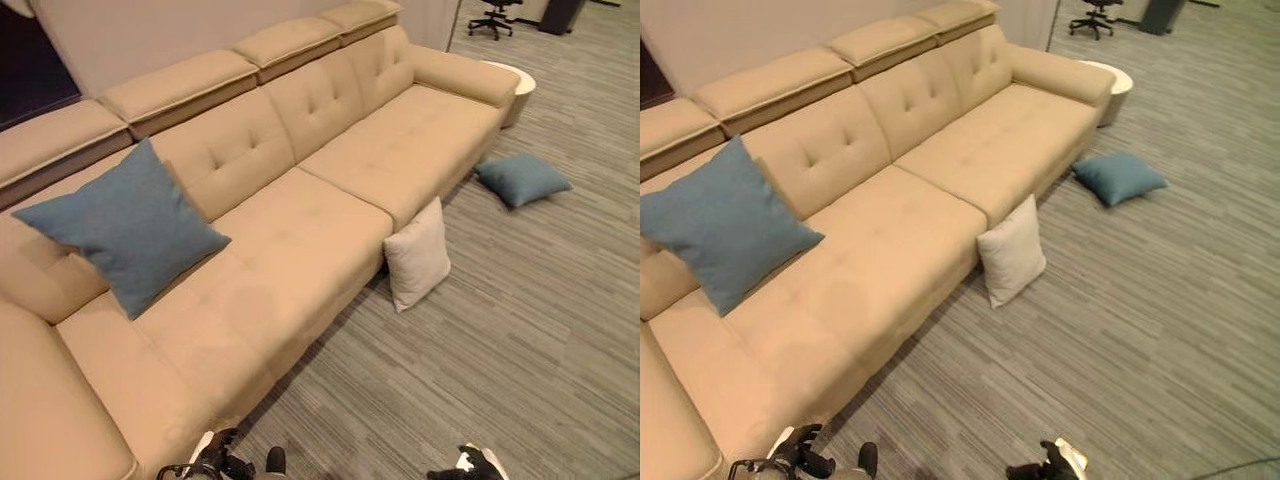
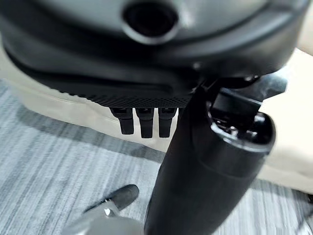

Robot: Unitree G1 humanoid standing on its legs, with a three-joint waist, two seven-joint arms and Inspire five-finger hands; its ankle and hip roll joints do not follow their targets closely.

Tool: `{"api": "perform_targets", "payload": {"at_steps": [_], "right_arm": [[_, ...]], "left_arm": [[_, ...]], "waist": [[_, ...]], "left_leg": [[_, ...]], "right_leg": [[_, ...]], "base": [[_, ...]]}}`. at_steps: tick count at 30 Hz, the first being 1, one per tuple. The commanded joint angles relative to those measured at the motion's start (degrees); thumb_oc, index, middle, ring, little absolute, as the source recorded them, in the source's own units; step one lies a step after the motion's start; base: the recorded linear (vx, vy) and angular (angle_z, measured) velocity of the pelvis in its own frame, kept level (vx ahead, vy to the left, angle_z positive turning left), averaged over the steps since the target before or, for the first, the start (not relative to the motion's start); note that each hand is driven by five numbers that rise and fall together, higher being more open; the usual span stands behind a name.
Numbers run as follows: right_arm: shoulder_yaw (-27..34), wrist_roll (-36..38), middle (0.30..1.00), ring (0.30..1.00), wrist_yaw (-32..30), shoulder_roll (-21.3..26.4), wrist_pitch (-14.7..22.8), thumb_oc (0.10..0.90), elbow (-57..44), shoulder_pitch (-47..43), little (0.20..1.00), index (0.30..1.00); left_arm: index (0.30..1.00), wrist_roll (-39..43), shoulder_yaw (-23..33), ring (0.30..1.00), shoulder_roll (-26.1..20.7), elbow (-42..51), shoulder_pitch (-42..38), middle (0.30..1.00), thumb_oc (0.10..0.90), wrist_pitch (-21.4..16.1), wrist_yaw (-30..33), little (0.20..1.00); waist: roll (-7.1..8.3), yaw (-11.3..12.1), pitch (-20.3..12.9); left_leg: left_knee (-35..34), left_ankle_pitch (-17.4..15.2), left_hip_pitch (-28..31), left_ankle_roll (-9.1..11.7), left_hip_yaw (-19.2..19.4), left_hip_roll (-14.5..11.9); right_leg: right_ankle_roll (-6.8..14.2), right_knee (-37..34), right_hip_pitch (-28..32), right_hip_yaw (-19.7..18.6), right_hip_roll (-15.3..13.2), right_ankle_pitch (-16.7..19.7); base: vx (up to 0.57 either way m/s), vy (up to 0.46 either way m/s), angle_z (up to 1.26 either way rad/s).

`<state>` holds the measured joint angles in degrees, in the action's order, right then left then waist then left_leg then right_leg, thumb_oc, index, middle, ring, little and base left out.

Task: Pick up all the scattered cushions and arrange them neatly on the sofa.

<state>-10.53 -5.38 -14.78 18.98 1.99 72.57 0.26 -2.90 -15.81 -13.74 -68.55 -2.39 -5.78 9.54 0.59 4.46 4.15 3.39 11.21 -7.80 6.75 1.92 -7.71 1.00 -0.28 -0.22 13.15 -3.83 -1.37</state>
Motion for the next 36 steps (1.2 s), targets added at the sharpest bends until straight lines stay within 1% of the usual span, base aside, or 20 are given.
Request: {"api": "perform_targets", "payload": {"at_steps": [1,2,4,9,12,14,17,18,19,20,24,26,27,28,29,30,31,32,34,36], "right_arm": [[0.08,1.27,0.9,0.9,-2.28,1.12,0.62,0.8,0.92,-3.51,0.9,0.9],[0.05,1.14,0.9,0.9,-2.44,1.17,0.45,0.8,1.3,-3.29,0.9,0.9],[0.09,1.55,0.9,0.9,-2.54,0.94,0.43,0.8,1.43,-3.15,0.9,0.9],[0.49,2.53,0.9,0.9,-2.81,0.55,0.22,0.8,1.34,-3.64,0.9,0.9],[0.08,3.14,0.9,0.9,-2.6,-0.3,0.33,0.8,0.25,-4.6,0.9,0.9],[-0.52,2.98,0.9,0.9,-2.47,-0.68,0.47,0.8,-0.53,-4.9,0.9,0.9],[-0.89,2.37,0.9,0.9,-2.19,-1.04,0.37,0.8,-0.71,-5.49,0.9,0.9],[-0.88,2.37,0.9,0.9,-2.11,-1.0,0.37,0.8,-0.8,-5.57,0.9,0.9],[-0.88,2.37,0.9,0.9,-2.11,-1.0,0.36,0.8,-0.81,-5.57,0.9,0.9],[-0.66,2.58,0.9,0.9,-1.99,-0.74,0.31,0.8,-0.95,-5.67,0.9,0.9],[-0.37,2.81,0.9,0.9,-1.64,-0.36,0.38,0.8,-1.12,-4.72,0.9,0.9],[-0.48,2.71,0.9,0.9,-1.87,-0.05,0.56,0.8,-0.83,-3.64,0.9,0.9],[-0.48,2.71,0.9,0.9,-1.87,-0.05,0.57,0.8,-0.83,-3.62,0.9,0.9],[-0.49,2.93,0.9,0.9,-1.81,0.29,0.65,0.8,-0.78,-3.42,0.9,0.9],[-0.34,3.26,0.9,0.9,-2.02,0.5,0.81,0.8,-0.8,-3.55,0.9,0.9],[0.0,3.85,0.9,0.9,-2.21,0.87,0.71,0.8,-0.76,-3.79,0.9,0.9],[0.38,4.52,0.9,0.9,-2.54,1.5,0.83,0.8,-0.89,-3.81,0.9,0.9],[0.4,4.52,0.9,0.9,-2.54,1.5,0.83,0.8,-0.88,-3.82,0.9,0.9],[0.78,4.86,0.9,0.9,-2.82,2.11,0.91,0.8,-0.93,-3.6,0.9,0.9],[0.79,5.07,0.9,0.9,-2.86,2.22,0.95,0.8,-0.96,-3.3,0.9,0.9]], "left_arm": [[0.9,-0.95,-0.7,0.9,1.14,0.56,-4.31,0.9,0.8,-0.7,0.44,0.9],[0.9,-1.15,-1.27,0.9,1.56,0.2,-4.58,0.9,0.8,-0.52,0.56,0.9],[0.9,-1.41,-2.03,0.9,1.9,0.5,-4.69,0.9,0.8,-0.63,0.36,0.9],[0.9,-1.38,-3.27,0.9,2.53,0.99,-5.45,0.9,0.8,-0.7,0.19,0.9],[0.9,-1.33,-3.33,0.9,1.77,1.72,-5.8,0.9,0.8,-0.65,0.41,0.9],[0.9,-0.62,-2.58,0.9,0.86,2.12,-5.75,0.9,0.8,-0.68,0.76,0.9],[0.9,0.46,-0.58,0.9,-0.28,1.87,-5.43,0.9,0.8,-0.62,1.45,0.9],[0.9,0.6,-0.11,0.9,-0.61,1.85,-5.28,0.9,0.8,-0.62,1.5,0.9],[0.9,0.6,-0.11,0.9,-0.62,1.86,-5.27,0.9,0.8,-0.61,1.5,0.9],[0.9,0.58,0.43,0.9,-1.06,1.45,-5.07,0.9,0.8,-0.69,1.42,0.9],[0.9,-0.18,-0.02,0.9,-1.13,0.69,-4.84,0.9,0.8,-0.63,1.18,0.9],[0.9,0.31,0.2,0.9,-0.43,0.53,-4.25,0.9,0.8,-0.6,1.07,0.9],[0.9,0.32,0.2,0.9,-0.43,0.55,-4.23,0.9,0.8,-0.6,1.07,0.9],[0.9,0.63,0.25,0.9,-0.23,0.68,-4.02,0.9,0.8,-0.51,0.93,0.9],[0.9,0.73,0.14,0.9,0.11,0.67,-4.12,0.9,0.8,-0.38,0.93,0.9],[0.9,0.66,-0.2,0.9,0.35,0.78,-4.39,0.9,0.8,-0.13,0.93,0.9],[0.9,0.93,-0.82,0.9,0.74,1.27,-4.63,0.9,0.8,0.03,0.78,0.9],[0.9,0.93,-0.83,0.9,0.75,1.27,-4.64,0.9,0.8,0.04,0.78,0.9],[0.9,1.0,-1.13,0.9,0.99,1.61,-4.38,0.9,0.8,0.07,0.76,0.9],[0.9,1.04,-1.33,0.9,1.07,1.79,-4.2,0.9,0.8,0.06,0.88,0.9]], "waist": [[1.56,1.68,3.37],[1.49,1.94,3.34],[1.18,2.02,3.12],[0.86,1.46,3.78],[1.55,1.59,4.68],[2.02,2.32,5.56],[2.17,3.6,6.21],[2.23,3.57,6.13],[2.22,3.59,6.18],[1.68,2.79,5.69],[1.78,1.33,4.67],[1.64,1.08,3.63],[1.59,1.04,3.63],[1.49,1.09,3.59],[1.38,1.19,3.89],[1.3,1.35,4.39],[1.37,1.78,5.43],[1.28,1.7,5.42],[1.34,2.12,6.09],[1.52,2.59,6.09]], "left_leg": [[3.36,-12.91,-1.11,-4.19,-5.93,8.66],[3.81,-13.79,-1.19,-4.17,-9.76,10.37],[4.07,-14.44,-0.98,-4.43,-11.38,11.41],[4.47,-15.19,-0.96,-4.91,-10.19,11.68],[4.97,-15.79,-1.27,-5.86,-7.11,11.0],[6.59,-16.7,-1.49,-6.53,-5.14,10.49],[7.71,-18.06,-0.61,-6.92,-2.58,9.11],[7.3,-18.16,0.26,-7.01,-2.07,8.76],[7.21,-18.14,0.38,-7.0,-2.04,8.74],[4.71,-18.06,3.19,-7.09,-2.0,8.13],[3.18,-18.52,5.22,-6.45,-2.85,8.15],[4.62,-19.55,6.13,-5.24,-3.32,6.49],[4.71,-19.62,6.1,-5.21,-3.37,6.44],[7.02,-19.77,5.48,-4.74,-3.62,5.68],[11.01,-18.68,3.81,-3.96,-3.7,4.83],[15.52,-17.0,1.56,-3.5,-3.96,4.16],[22.57,-13.96,-2.01,-3.52,-4.22,3.63],[22.85,-14.07,-2.2,-3.49,-4.35,3.58],[26.96,-12.15,-4.29,-3.74,-3.51,2.88],[25.82,-13.49,-5.56,-3.98,-3.11,4.27]], "right_leg": [[5.2,0.61,-1.95,-2.9,-1.26,1.34],[5.32,0.58,-2.4,-4.97,-0.66,1.79],[5.19,0.53,-2.89,-7.42,-0.03,2.11],[5.94,1.42,-4.47,-11.36,0.63,2.67],[6.75,5.11,-8.06,-12.89,0.75,2.8],[7.36,8.35,-10.11,-11.66,-0.01,2.72],[8.02,10.77,-11.23,-4.02,-4.38,3.43],[7.94,10.84,-11.51,-3.06,-4.88,3.84],[7.94,10.84,-11.45,-3.09,-4.87,3.82],[8.02,10.25,-14.11,-3.3,-4.87,5.25],[7.41,7.16,-13.4,-4.02,-4.44,5.54],[6.36,6.27,-11.84,-3.48,-3.71,5.0],[6.34,6.25,-11.79,-3.42,-3.67,4.99],[5.73,5.99,-10.92,-3.21,-3.16,4.2],[5.08,5.8,-9.88,-2.64,-2.78,3.56],[4.31,5.74,-8.8,-2.24,-2.49,3.02],[3.2,5.27,-6.95,-1.51,-2.24,2.28],[3.18,5.25,-6.95,-1.4,-2.18,2.29],[2.29,4.46,-5.07,-0.45,-1.69,1.37],[2.28,3.68,-3.72,-0.43,-1.4,0.86]], "base": [[0.01,0.0,-0.57],[0.01,0.01,-0.69],[0.02,0.043,-0.98],[-0.02,0.086,-0.64],[-0.1,0.112,-1.18],[-0.05,0.039,-1.74],[0.03,-0.033,-0.57],[0.06,-0.034,-0.8],[0.17,-0.089,-0.82],[0.14,-0.076,-0.56],[0.19,-0.131,-0.1],[0.27,-0.265,0.26],[0.2,-0.252,0.13],[0.09,-0.178,0.2],[0.12,-0.269,0.23],[0.1,-0.304,0.36],[0.06,-0.213,0.32],[0.07,-0.182,0.29],[0.12,-0.138,0.08],[0.23,-0.114,0.29]]}}
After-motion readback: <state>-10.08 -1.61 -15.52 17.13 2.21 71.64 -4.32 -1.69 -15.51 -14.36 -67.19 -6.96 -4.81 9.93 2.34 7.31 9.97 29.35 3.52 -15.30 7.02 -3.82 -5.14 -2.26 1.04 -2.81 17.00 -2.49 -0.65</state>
